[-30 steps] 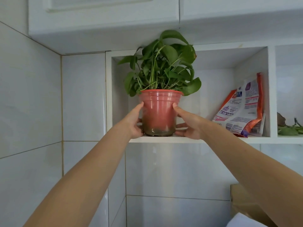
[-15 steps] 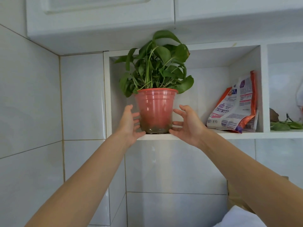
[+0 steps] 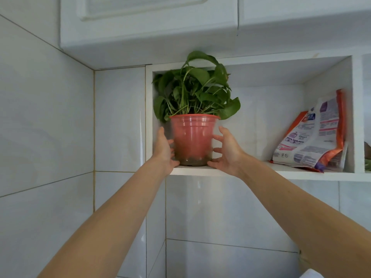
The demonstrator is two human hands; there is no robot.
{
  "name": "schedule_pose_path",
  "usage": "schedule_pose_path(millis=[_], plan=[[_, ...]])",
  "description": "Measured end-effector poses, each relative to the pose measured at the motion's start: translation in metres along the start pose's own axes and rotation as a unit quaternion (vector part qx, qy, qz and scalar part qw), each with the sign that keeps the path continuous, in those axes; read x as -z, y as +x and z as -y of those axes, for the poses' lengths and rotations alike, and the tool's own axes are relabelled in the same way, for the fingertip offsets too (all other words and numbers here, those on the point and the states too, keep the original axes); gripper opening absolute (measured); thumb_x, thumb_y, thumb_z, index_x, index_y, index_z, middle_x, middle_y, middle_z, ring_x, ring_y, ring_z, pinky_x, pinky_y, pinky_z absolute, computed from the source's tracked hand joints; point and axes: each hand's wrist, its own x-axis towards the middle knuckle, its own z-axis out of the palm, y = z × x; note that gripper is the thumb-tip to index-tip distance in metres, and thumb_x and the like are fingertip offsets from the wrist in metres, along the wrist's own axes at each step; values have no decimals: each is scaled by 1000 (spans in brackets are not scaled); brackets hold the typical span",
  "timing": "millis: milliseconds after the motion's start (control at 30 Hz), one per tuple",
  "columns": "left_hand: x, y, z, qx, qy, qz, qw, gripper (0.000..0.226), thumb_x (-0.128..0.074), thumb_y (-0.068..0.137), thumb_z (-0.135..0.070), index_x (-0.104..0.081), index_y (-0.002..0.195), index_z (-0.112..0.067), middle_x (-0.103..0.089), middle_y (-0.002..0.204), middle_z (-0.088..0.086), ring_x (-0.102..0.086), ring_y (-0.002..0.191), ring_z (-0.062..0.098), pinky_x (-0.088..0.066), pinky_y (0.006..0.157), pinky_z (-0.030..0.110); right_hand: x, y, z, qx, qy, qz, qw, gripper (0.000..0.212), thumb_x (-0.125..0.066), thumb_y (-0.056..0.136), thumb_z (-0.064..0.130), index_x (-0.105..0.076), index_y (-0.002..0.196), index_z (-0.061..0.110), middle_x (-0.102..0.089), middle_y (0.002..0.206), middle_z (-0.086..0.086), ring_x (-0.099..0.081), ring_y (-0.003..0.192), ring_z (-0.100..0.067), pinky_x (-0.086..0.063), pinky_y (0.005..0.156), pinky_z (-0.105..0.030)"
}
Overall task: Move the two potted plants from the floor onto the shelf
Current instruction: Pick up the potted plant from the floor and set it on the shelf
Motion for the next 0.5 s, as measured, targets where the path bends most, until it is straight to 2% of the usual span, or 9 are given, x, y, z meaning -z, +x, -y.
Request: schedule_pose_path(millis=[67, 133, 200, 233, 300, 367, 433, 500], plan=[[1, 3, 0, -2, -15, -6, 1000, 65, -24, 92, -65, -55, 120, -15, -52, 140, 17, -47, 130, 34, -36, 106, 52, -6, 2, 2, -9, 2, 9, 1000, 36, -32, 90, 64, -50, 102, 35, -34, 151, -11, -32, 140, -36, -30, 112, -47], [3, 5, 2, -11, -22, -10, 1000, 67, -23, 92, -64, -48, 136, -20, -46, 147, 16, -41, 137, 34, -31, 110, 54, -11, 2, 3, -12, 1, 17, 1000, 42, -27, 91, 67, -54, 88, 35, -35, 152, -10, -31, 141, -35, -26, 115, -48], [4, 7, 2, -21, -7, -11, 1000, 63, -26, 93, -63, -46, 139, -24, -45, 148, 14, -40, 138, 33, -29, 112, 55, -14, 1, 2, -16, 2, 22, 1000, 38, -28, 91, 65, -54, 85, 38, -35, 152, -10, -31, 141, -35, -25, 115, -48], [5, 8, 2, -25, 6, -10, 1000, 58, -29, 93, -60, -49, 135, -25, -47, 146, 12, -42, 136, 32, -30, 112, 54, -14, 2, 1, -18, 10, 21, 1000, 35, -31, 91, 63, -54, 92, 37, -35, 152, -11, -32, 141, -36, -27, 114, -48], [5, 5, 2, -29, 34, -4, 999, 40, -34, 95, -52, -56, 117, -27, -52, 133, 9, -48, 124, 27, -35, 105, 49, -11, 5, 0, -22, 39, 15, 999, 34, -33, 91, 59, -51, 111, 39, -34, 151, -14, -32, 140, -38, -30, 112, -48], [6, 2, 0, -31, 56, 0, 998, 25, -38, 96, -43, -56, 102, -28, -53, 122, 5, -49, 115, 24, -38, 101, 47, -5, 7, 0, -34, 79, 5, 996, 47, -34, 93, 57, -46, 134, 37, -29, 154, -15, -29, 142, -39, -29, 114, -50], [10, -1, -1, -37, 75, -3, 997, 23, -40, 97, -34, -55, 111, -22, -54, 126, 5, -50, 121, 24, -42, 101, 46, 0, 6, 0, -47, 116, -15, 992, 55, -38, 94, 52, -40, 144, 28, -25, 155, -16, -25, 143, -42, -30, 116, -50], [14, -8, -3, -50, 96, -9, 994, 32, -43, 97, -28, -55, 123, -14, -56, 132, 9, -52, 124, 26, -48, 96, 44, 2, -1, -2, -42, 120, -35, 991, 53, -40, 96, 42, -40, 143, 19, -29, 152, -18, -31, 139, -41, -35, 113, -48]])
